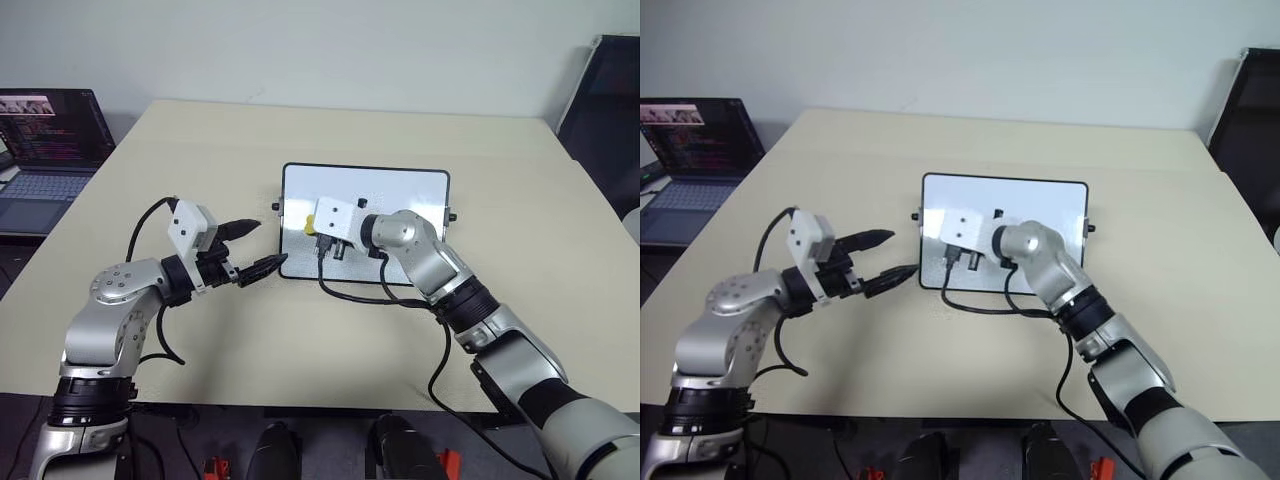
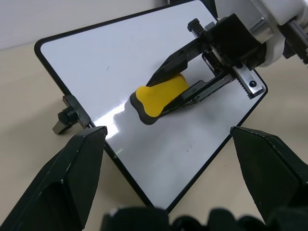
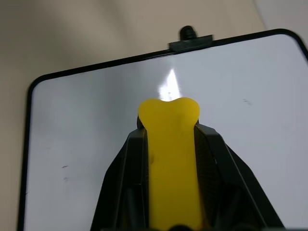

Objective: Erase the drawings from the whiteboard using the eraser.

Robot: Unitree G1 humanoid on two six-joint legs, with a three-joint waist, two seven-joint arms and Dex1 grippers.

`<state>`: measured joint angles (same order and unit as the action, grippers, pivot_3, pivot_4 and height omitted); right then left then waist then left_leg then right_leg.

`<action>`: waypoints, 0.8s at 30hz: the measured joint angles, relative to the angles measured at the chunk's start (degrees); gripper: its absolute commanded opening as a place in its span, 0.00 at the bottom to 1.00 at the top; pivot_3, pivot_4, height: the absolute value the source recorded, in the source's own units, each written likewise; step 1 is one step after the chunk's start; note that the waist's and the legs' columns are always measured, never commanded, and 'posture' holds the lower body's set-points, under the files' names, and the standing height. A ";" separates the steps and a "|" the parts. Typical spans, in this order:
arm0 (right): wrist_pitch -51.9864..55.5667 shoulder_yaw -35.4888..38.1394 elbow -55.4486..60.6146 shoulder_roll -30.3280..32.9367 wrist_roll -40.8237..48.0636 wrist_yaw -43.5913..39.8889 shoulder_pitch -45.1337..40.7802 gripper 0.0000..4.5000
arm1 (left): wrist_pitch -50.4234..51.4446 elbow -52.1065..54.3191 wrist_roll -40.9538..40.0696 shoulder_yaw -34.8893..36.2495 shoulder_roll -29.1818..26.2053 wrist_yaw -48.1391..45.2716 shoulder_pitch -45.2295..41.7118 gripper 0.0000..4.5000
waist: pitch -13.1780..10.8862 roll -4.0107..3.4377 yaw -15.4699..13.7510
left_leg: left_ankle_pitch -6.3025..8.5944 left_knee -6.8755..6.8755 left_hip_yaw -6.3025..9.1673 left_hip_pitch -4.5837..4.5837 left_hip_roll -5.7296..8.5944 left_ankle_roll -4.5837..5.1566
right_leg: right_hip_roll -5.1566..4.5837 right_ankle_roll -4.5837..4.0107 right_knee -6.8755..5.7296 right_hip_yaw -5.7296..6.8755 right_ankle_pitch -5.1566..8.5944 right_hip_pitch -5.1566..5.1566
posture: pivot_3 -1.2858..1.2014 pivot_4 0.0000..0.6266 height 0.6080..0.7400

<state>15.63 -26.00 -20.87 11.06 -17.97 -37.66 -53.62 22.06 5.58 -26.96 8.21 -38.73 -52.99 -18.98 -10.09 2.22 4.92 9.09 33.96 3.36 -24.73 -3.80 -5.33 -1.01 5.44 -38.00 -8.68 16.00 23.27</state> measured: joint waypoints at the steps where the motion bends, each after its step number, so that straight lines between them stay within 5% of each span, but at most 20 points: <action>1: 0.44 0.54 0.50 0.18 0.08 0.44 0.27 0.22 | 0.02 0.00 0.00 -0.02 0.02 0.00 -0.19 1.00 | 0.00 0.00 -0.07 | 0.00 0.02 0.00 -0.01 0.01 0.00 | -0.01 0.00 0.01 -0.01 0.00 -0.01 | 0.52 0.24 1.00; 7: 12.56 9.35 18.94 3.07 4.27 0.40 10.56 0.22 | -0.09 -0.21 0.54 -2.18 0.29 -0.51 -2.38 1.00 | -0.01 -0.02 -0.38 | 0.03 -0.09 0.03 -0.18 0.02 -0.04 | -0.01 0.22 0.03 0.02 -0.06 0.09 | 0.52 0.24 1.00; 17: 47.93 31.57 61.15 6.41 8.02 5.67 34.36 0.22 | -0.56 -1.07 0.94 -10.00 2.91 -6.99 -10.28 1.00 | -0.04 -0.06 -1.11 | 0.18 -0.18 0.11 -0.19 0.02 -0.22 | -0.01 0.22 0.02 0.14 0.21 0.11 | 0.52 0.24 1.00; 24: 58.29 39.88 69.29 6.10 9.43 9.47 44.84 0.22 | -6.57 -6.69 4.32 -18.47 7.97 -15.78 -16.99 1.00 | -0.04 -0.07 -1.25 | 0.16 0.04 0.07 -0.14 0.08 -0.20 | -0.04 0.00 0.02 0.04 0.36 0.00 | 0.52 0.24 1.00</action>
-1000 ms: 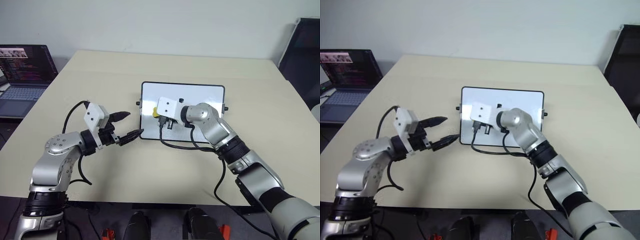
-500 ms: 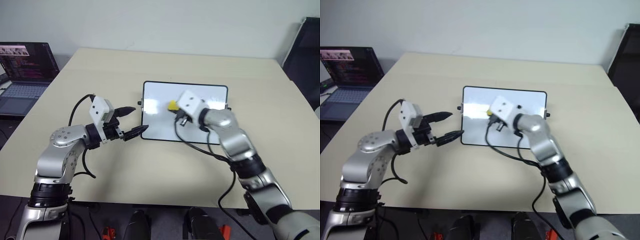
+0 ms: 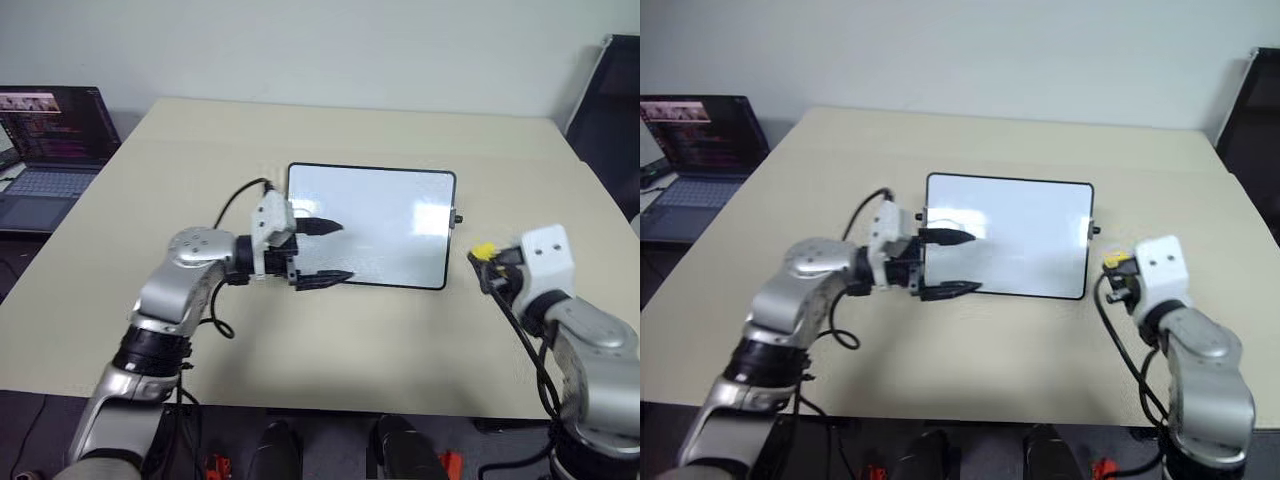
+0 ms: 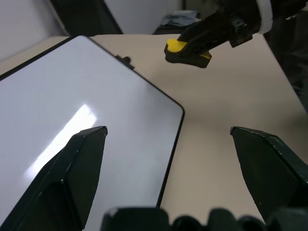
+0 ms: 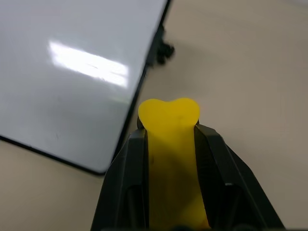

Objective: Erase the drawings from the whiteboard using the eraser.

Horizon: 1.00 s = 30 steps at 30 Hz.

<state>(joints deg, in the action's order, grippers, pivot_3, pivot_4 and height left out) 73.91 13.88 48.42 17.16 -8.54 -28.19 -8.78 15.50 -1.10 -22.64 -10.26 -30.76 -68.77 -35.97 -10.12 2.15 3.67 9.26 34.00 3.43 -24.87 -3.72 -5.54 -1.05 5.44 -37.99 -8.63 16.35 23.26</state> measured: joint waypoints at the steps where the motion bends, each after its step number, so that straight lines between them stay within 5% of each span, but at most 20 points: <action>1: 0.32 0.92 -0.05 -0.30 0.40 0.52 1.07 0.22 | -0.95 -1.26 0.34 -1.16 0.90 -1.41 -1.15 1.00 | 0.00 0.00 -0.08 | 0.00 0.01 -0.01 0.00 0.01 0.00 | -0.01 0.00 0.02 -0.02 0.00 -0.02 | 0.52 0.24 1.00; 16: -5.42 8.63 -16.43 -3.98 7.86 7.19 -3.18 0.22 | -11.46 -13.04 6.17 -9.74 13.19 -10.75 -8.48 1.00 | -0.02 -0.03 0.45 | 0.00 -0.05 0.00 -0.01 0.01 0.02 | 0.00 0.33 0.01 -0.04 -0.18 -0.03 | 0.52 0.24 1.00; 26: -14.04 8.44 -25.43 -0.84 11.15 9.62 -4.03 0.96 | -12.30 -13.94 7.46 -9.72 14.09 -10.59 -8.45 1.00 | -0.05 -0.08 0.63 | 0.00 -0.05 0.01 0.00 0.01 0.02 | 0.00 0.36 0.00 -0.04 -0.18 -0.03 | 0.52 0.24 1.00; 30: -15.44 8.42 -25.88 -0.29 12.79 9.68 -3.88 0.99 | -12.13 -13.90 7.49 -9.14 13.56 -9.70 -7.81 1.00 | -0.05 -0.10 0.65 | 0.00 -0.05 0.01 0.00 0.01 0.02 | 0.00 0.37 -0.01 -0.04 -0.18 -0.03 | 0.52 0.24 1.00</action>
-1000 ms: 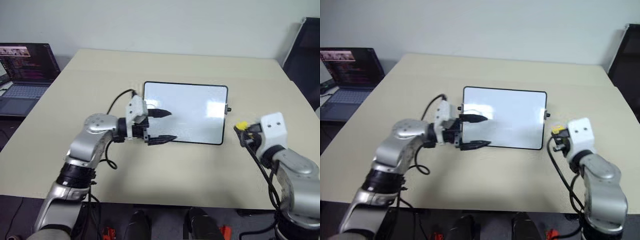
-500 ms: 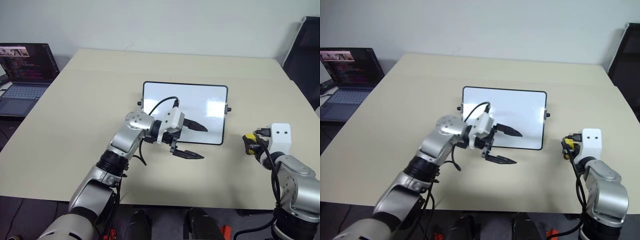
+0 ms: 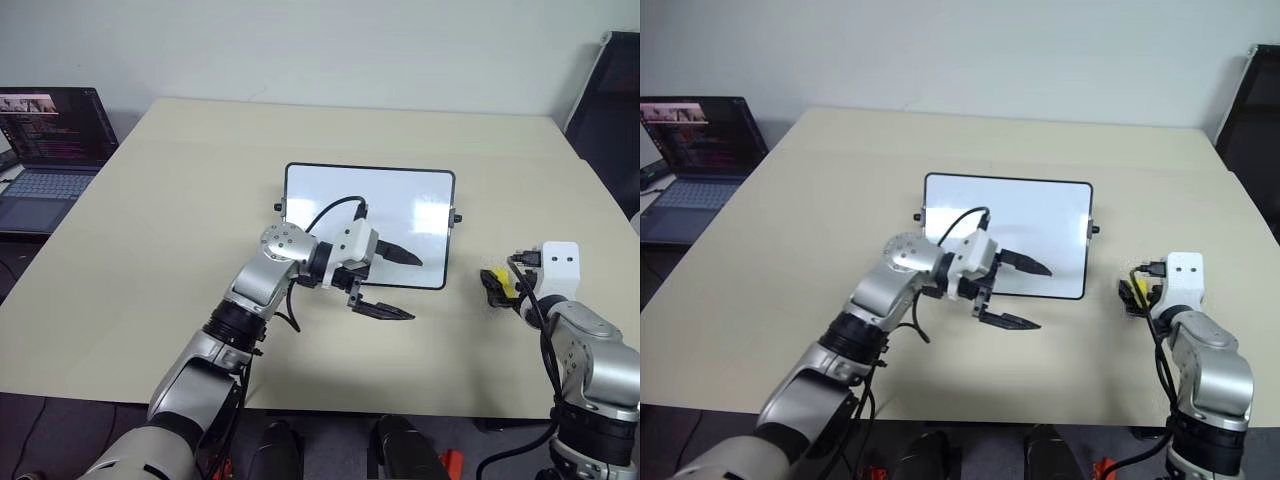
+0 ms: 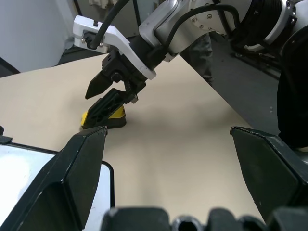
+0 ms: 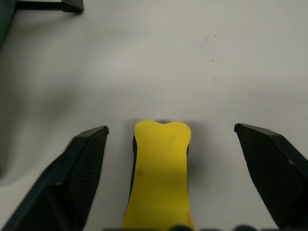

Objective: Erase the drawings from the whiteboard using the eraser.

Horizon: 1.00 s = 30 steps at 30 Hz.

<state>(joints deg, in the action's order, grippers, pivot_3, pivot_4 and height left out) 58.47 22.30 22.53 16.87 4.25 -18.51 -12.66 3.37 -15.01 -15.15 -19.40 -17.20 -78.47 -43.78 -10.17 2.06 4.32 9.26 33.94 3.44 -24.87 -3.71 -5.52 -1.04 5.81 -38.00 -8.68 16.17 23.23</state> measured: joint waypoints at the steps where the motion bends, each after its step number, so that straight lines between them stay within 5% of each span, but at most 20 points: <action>1: -0.37 0.02 0.45 0.18 0.44 0.04 0.22 0.99 | 0.21 0.00 -0.09 0.66 -0.36 0.44 0.43 1.00 | 0.00 -0.01 0.05 | 0.00 0.00 0.00 0.00 0.00 0.00 | 0.00 0.00 -0.01 0.00 0.00 0.00 | 0.52 0.24 1.00; 7: -3.63 2.20 16.49 -2.08 6.25 -1.19 9.32 0.99 | 8.11 4.88 -3.60 10.78 -6.38 8.47 7.50 1.00 | 0.00 -0.13 0.57 | 0.02 -0.12 0.17 0.01 -0.05 0.03 | 0.07 0.02 -0.06 0.11 0.10 0.01 | 0.52 0.24 1.00; 11: -15.43 0.43 21.09 -8.57 5.47 0.59 22.24 0.99 | 17.02 17.08 -7.88 20.42 -9.20 18.65 19.39 1.00 | 0.01 -0.14 0.44 | 0.04 -0.19 0.17 -0.01 -0.05 0.00 | -0.01 0.00 -0.02 0.18 0.17 -0.01 | 0.52 0.24 1.00; 15: -39.03 -4.67 14.54 -11.56 -1.35 3.99 30.77 0.99 | 21.20 28.89 -8.71 26.66 -4.95 33.48 29.93 1.00 | 0.02 -0.10 0.19 | 0.03 0.06 0.08 0.01 0.00 -0.03 | -0.12 -0.28 0.04 0.14 0.24 -0.11 | 0.52 0.24 1.00; 19: -53.38 -4.80 7.09 -15.43 1.80 4.12 32.19 0.99 | 17.99 35.38 -2.39 29.57 0.80 48.96 38.88 1.00 | 0.05 -0.05 0.33 | 0.00 0.10 0.00 0.27 -0.01 -0.01 | -0.11 -0.53 0.05 0.03 0.01 -0.22 | 0.52 0.24 1.00; 23: -56.99 -0.83 0.82 -14.04 6.08 4.38 31.21 0.99 | 15.54 35.34 3.85 32.85 4.15 60.71 43.94 1.00 | 0.05 -0.02 0.40 | 0.00 0.14 -0.01 0.36 0.03 -0.01 | -0.11 -0.57 0.11 -0.05 -0.01 -0.04 | 0.52 0.24 1.00; 30: -56.02 -1.10 1.48 -10.07 11.21 1.54 33.57 0.99 | 15.28 35.33 6.30 34.53 4.98 67.42 46.82 1.00 | 0.12 0.06 0.31 | 0.00 0.13 -0.08 0.36 0.04 -0.01 | -0.14 -0.57 0.26 -0.10 -0.01 -0.06 | 0.52 0.24 1.00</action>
<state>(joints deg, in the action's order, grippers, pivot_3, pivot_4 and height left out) 2.45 21.20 24.01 6.80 15.46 -16.97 20.91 18.65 20.32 -8.85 15.13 -12.22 -11.05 3.04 -10.05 2.12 4.63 9.26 34.08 3.36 -24.50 -3.67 -5.53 -1.18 5.25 -37.74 -8.78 16.16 23.17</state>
